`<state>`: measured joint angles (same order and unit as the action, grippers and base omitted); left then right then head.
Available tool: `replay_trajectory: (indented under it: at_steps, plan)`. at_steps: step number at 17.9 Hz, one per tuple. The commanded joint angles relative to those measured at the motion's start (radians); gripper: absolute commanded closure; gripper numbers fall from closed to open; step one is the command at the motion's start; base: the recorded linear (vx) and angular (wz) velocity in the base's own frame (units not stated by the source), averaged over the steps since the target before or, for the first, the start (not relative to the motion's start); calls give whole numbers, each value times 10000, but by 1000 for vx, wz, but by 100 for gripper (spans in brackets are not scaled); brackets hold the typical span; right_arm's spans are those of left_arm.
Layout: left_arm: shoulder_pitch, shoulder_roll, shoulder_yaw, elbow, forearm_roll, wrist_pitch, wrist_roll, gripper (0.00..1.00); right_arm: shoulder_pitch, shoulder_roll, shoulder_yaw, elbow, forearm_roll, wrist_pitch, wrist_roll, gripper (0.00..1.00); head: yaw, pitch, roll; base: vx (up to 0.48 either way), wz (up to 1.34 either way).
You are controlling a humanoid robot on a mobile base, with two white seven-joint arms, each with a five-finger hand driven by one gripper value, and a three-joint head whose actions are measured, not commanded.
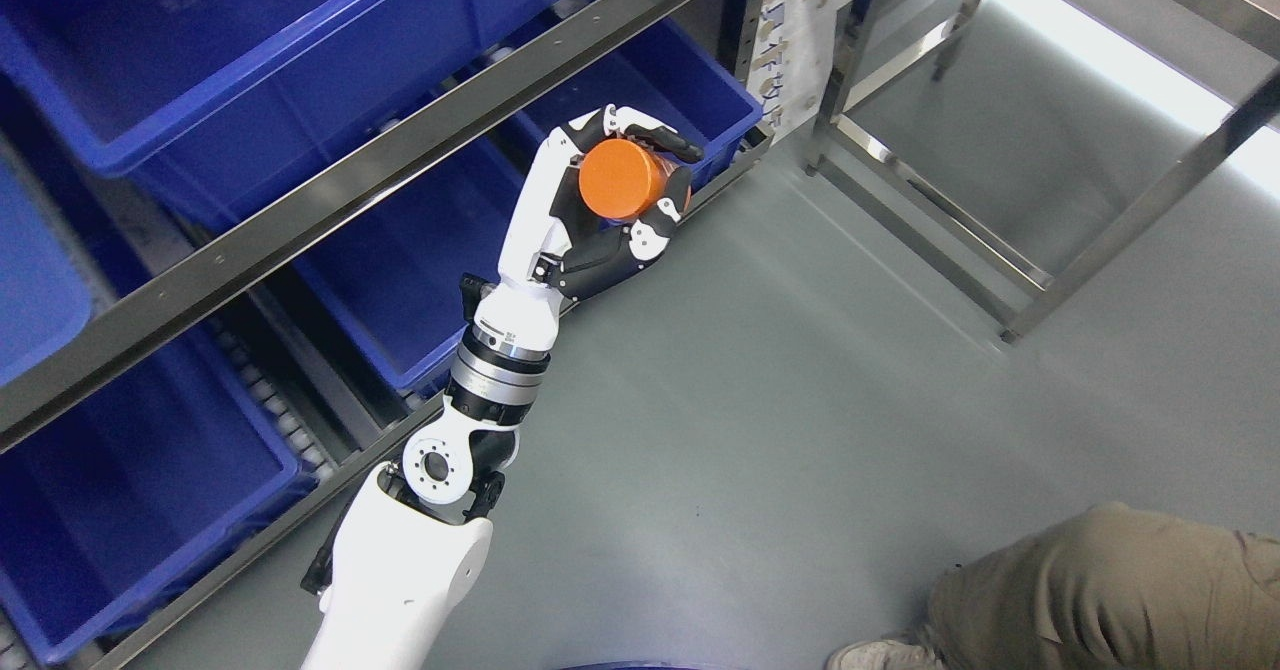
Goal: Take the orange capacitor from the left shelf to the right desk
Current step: 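Carry the capacitor in the left hand while turning toward the steel table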
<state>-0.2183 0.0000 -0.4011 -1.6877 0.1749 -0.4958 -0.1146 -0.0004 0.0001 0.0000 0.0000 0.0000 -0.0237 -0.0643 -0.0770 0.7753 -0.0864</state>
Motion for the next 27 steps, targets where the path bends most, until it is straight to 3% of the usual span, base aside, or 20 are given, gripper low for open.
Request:
replay_trajectory:
  at_steps: [1,10,19,27]
  plan:
    - [-41,174,-667,-58,0,49,-5,98,219,-175,-108,-175,61,7,-1,0,0,0,0,214,-547]
    - [-164,174,-1127,-12,15,110,-5,98,234,-175,-108,-175,61,7,-1,0,0,0,0,303,-439]
    - [-1558,174,-2047,432,46,723,11,98,234,-175,-108,-175,61,7,-1,0,0,0,0,376,-398]
    - [-4442,174,-2201,1735,997,2869,103,98,234,-175,-108,-175,61,7,-1,0,0,0,0,377,-206]
